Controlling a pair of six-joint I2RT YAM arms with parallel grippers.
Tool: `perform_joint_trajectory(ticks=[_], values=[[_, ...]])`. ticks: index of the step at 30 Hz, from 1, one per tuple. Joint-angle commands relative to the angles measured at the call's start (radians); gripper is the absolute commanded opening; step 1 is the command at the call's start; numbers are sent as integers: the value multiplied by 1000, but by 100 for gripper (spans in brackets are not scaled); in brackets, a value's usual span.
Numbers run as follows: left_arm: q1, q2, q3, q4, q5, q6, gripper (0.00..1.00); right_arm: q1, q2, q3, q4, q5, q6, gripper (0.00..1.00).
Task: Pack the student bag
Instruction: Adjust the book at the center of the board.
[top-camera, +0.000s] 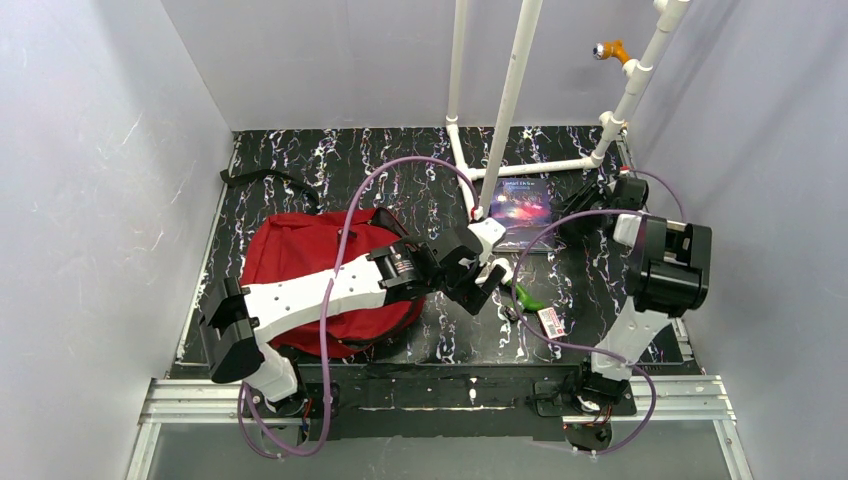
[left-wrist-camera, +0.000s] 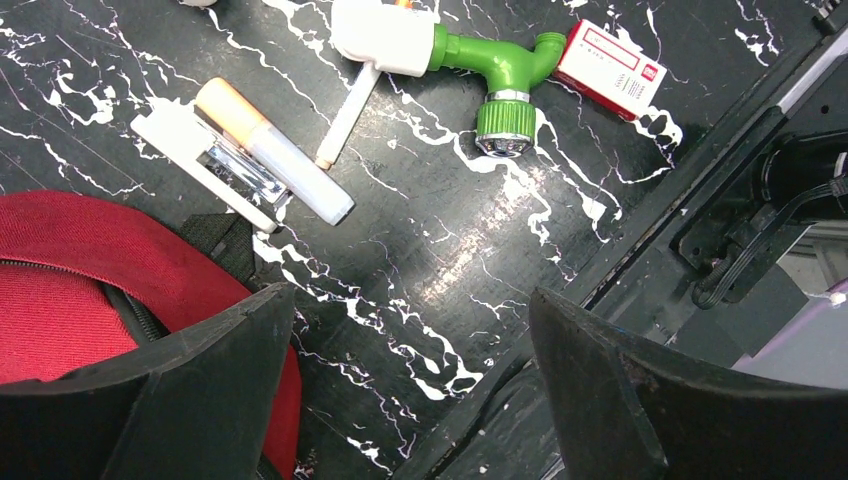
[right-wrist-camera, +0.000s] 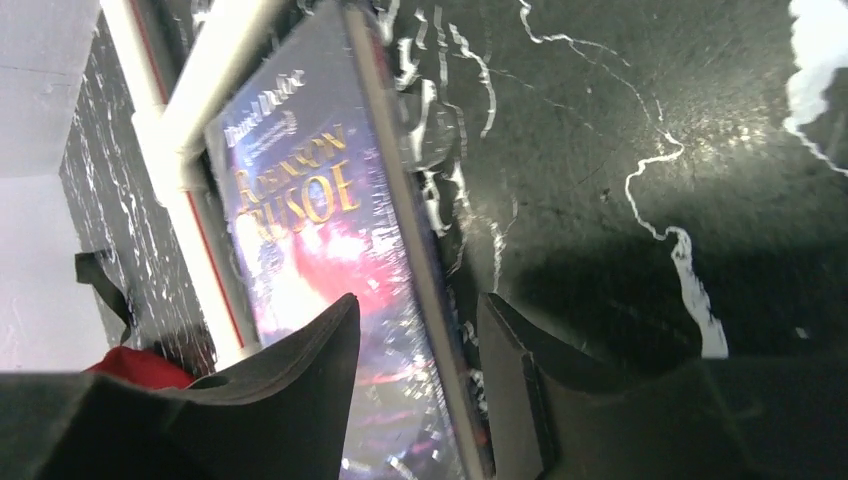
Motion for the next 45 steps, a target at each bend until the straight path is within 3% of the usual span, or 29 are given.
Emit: perform_joint_trajectory(ticks=[1,18,26,31,36,40,45], values=[[7,-65,-15,-19,-16,-17,86,-1,128,45,115,-107,58,51],[34,-62,-34,-19,4,-32,86,8,187,40,310,-256,206,16],[54,-61,-63,11,26,-44,86,15,89,-55,381,-309,308,10],[86,-29,-64,39,48,-76,86,19,21,-113,365,-324,311,10],[154,55,-80,183,166,-211,85,19,-46,-105,176,-262,172,11],[155,137,-82,336,227,-268,82,16,-70,-79,-13,-175,64,22],[146,226,-91,480,145,-262,80,16,-118,-69,-159,-46,-35,38]])
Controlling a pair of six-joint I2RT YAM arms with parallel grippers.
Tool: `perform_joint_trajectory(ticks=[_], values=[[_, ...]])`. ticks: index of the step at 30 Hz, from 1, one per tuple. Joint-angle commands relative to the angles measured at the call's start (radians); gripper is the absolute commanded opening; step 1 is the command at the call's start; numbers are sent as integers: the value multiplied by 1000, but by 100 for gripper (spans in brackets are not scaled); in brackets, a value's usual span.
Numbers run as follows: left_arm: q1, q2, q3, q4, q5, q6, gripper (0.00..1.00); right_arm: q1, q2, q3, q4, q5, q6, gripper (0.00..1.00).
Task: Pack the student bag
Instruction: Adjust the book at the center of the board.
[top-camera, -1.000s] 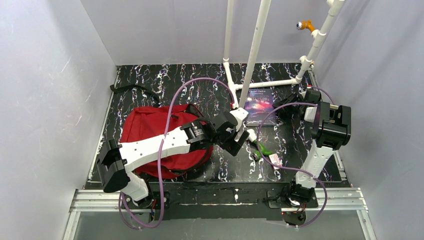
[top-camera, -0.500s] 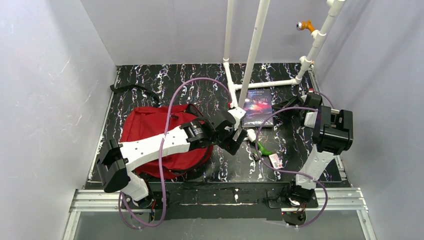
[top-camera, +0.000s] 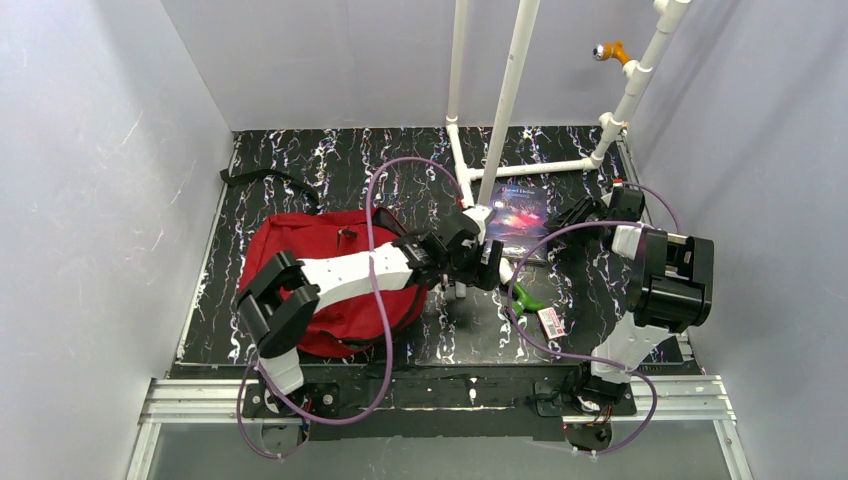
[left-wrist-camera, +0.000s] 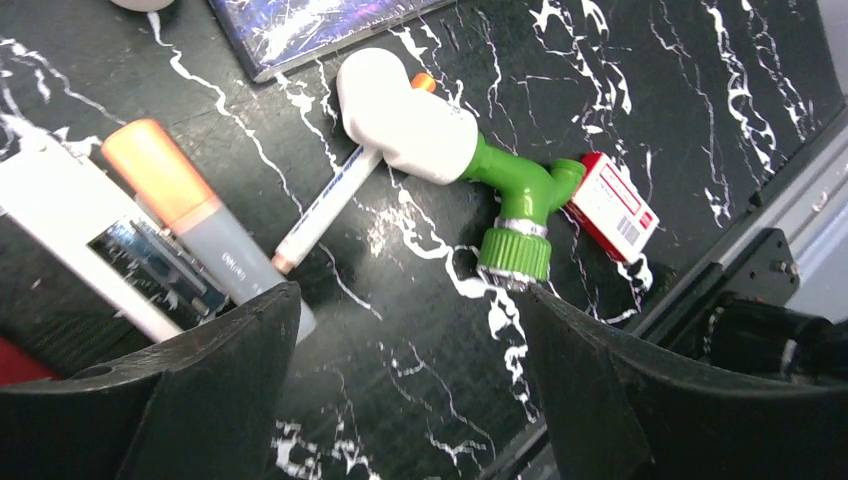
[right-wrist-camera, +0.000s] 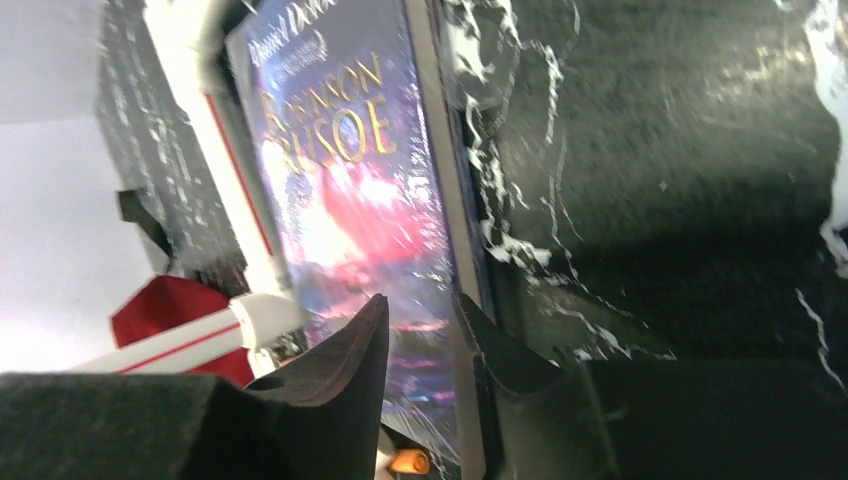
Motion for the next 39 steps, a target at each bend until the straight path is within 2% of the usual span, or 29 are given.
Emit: perform_joint_trajectory(ticks=[1,4,8,10,19,27,31,35,39], values=[[-16,53,1,146,-64,2,80,8,-71,34,-167,90,-130,40],[-21,97,4,186,-151,54,80,9,-89,34,-180,98,-156,47],[-21,130,-57,396,-171,107,81,9,-92,22,-152,83,-154,51],[-21,157,-53,429,-165,125,80,9,-83,21,-143,78,-149,51],[-7,262,18,458,-197,92,80,9,-69,10,-120,56,-132,51],[13,322,74,458,-182,-22,88,8,-93,0,-127,58,-134,52],[13,304,55,472,-219,-57,88,9,-91,0,-125,49,-132,52],[21,253,18,487,-276,-109,94,9,-91,-6,-115,48,-125,52],[38,274,37,486,-270,-149,97,8,-88,-6,-106,42,-117,52]])
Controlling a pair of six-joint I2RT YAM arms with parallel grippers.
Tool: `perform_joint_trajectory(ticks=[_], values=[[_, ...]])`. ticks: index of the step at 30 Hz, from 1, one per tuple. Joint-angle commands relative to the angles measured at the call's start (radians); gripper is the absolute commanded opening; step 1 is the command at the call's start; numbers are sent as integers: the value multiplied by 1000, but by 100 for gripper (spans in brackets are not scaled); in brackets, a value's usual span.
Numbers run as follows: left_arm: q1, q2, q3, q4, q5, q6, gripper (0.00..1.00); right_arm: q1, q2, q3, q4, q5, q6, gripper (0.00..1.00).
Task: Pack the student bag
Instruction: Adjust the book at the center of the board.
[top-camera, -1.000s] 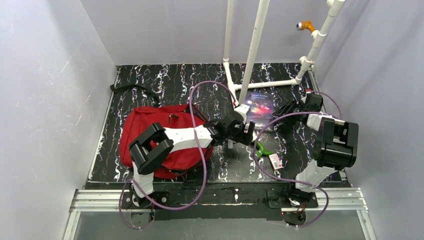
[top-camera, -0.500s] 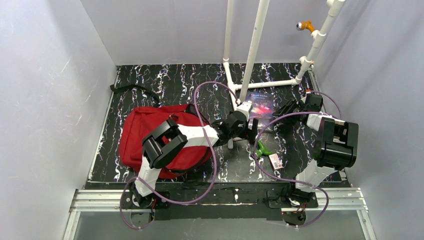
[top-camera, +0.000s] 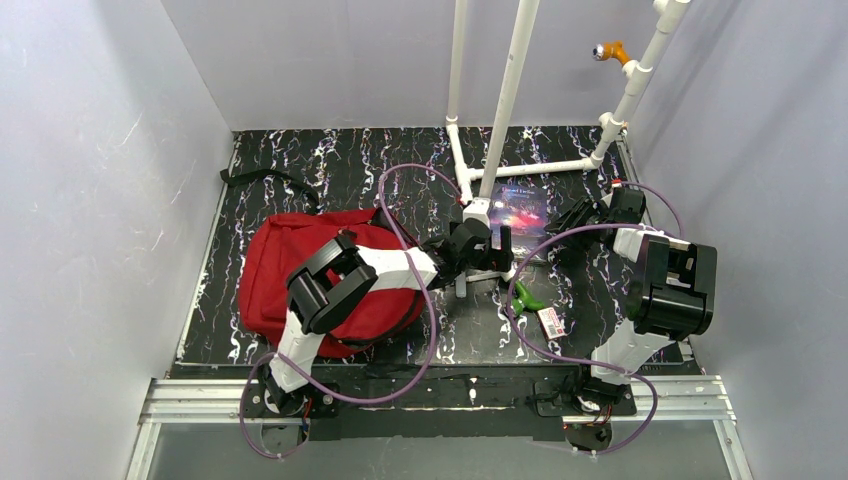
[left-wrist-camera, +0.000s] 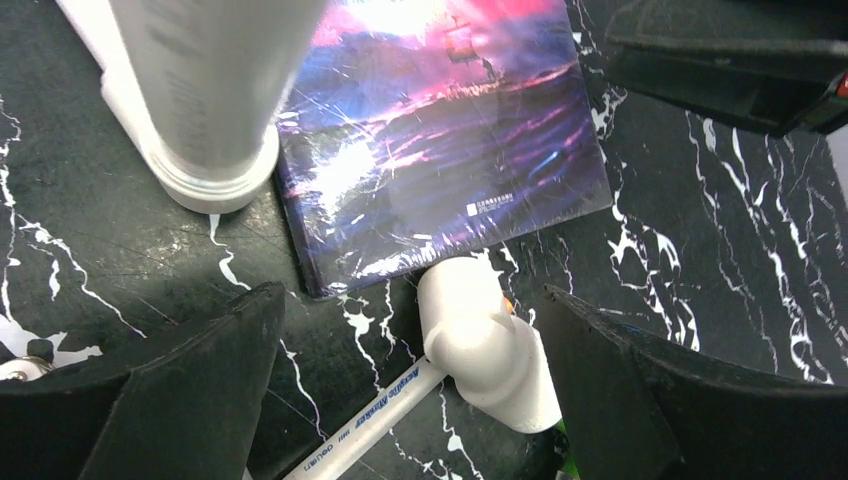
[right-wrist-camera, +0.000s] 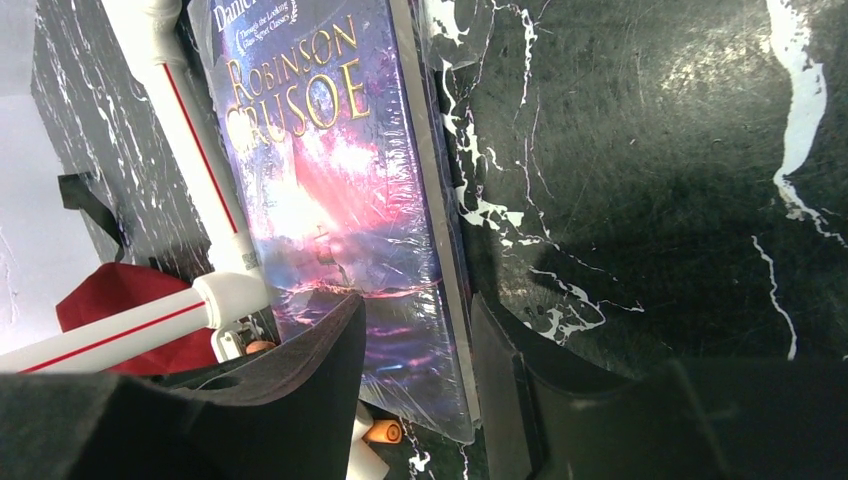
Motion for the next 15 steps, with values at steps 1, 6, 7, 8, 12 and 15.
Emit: perform_joint_trajectory(ticks=[1,6,7,8,12,15], values=[[22,-38,8,23,-51,-73,98,4,-27,-5,43,-29,3,52],[36,3,31,22,-31,-135,98,5,-39,-9,37,-32,3,52],[36,12,34,22,-24,-145,98,4,-42,-12,36,-32,5,52],[36,22,41,23,-11,-154,98,5,-46,-15,36,-32,7,52],[36,60,74,24,62,-204,96,4,-62,-31,31,-30,5,52],[35,67,80,35,113,-220,92,4,-68,-41,18,-33,-1,52]])
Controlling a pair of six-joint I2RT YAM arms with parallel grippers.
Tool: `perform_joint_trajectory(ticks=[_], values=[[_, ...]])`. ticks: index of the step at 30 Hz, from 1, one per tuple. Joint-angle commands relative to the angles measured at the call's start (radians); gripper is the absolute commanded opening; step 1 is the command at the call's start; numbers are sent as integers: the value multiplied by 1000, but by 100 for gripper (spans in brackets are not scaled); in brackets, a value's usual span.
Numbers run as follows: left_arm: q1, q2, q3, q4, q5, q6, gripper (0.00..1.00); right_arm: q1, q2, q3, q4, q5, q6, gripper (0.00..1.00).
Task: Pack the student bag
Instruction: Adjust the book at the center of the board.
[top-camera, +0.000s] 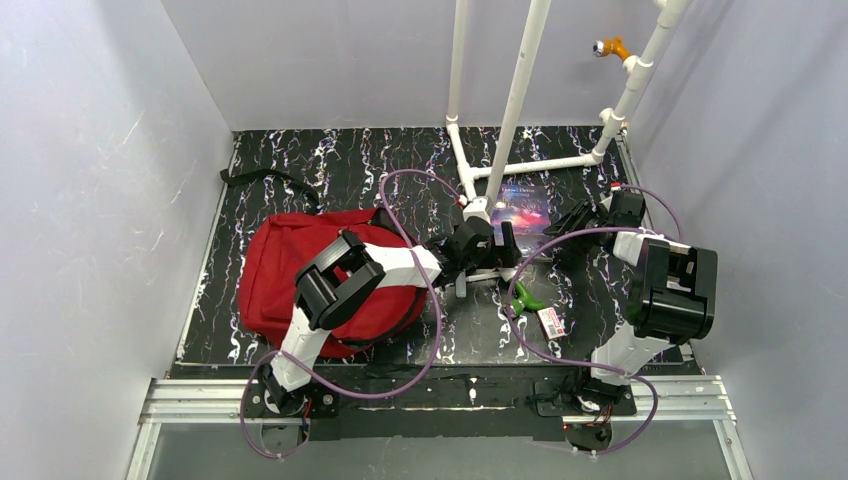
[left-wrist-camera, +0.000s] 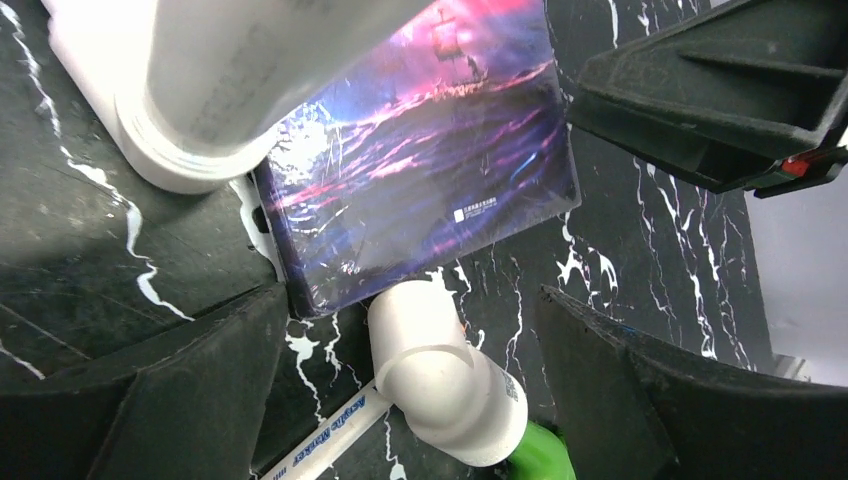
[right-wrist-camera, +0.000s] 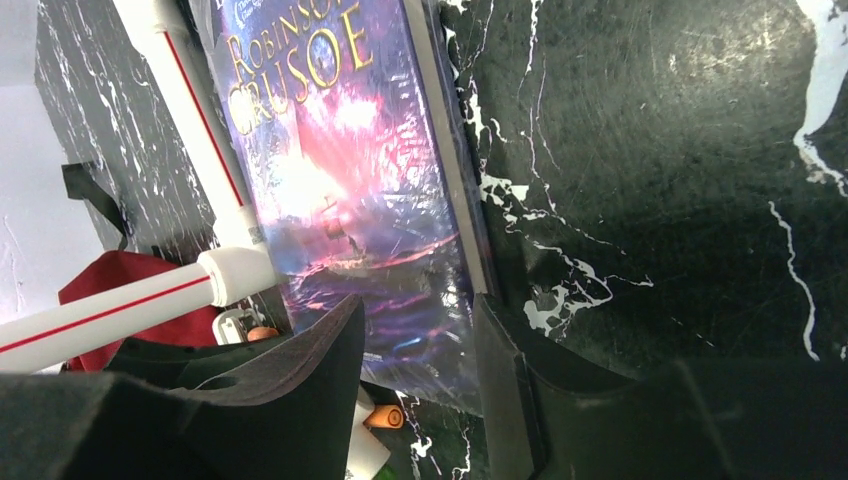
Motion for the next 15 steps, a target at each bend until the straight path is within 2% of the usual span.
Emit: perform_joint_trajectory(ticks=[1,5,15], values=[[19,19,40,15,83,-71,91,3,-51,-16,9,-17,-4,52],[15,3,33,42,149,-101,88,3,-91,-47,6,-16,12,51],[-5,-79,-47,79,194,-95,83,4,-275,-127,-15,-77,80,48]])
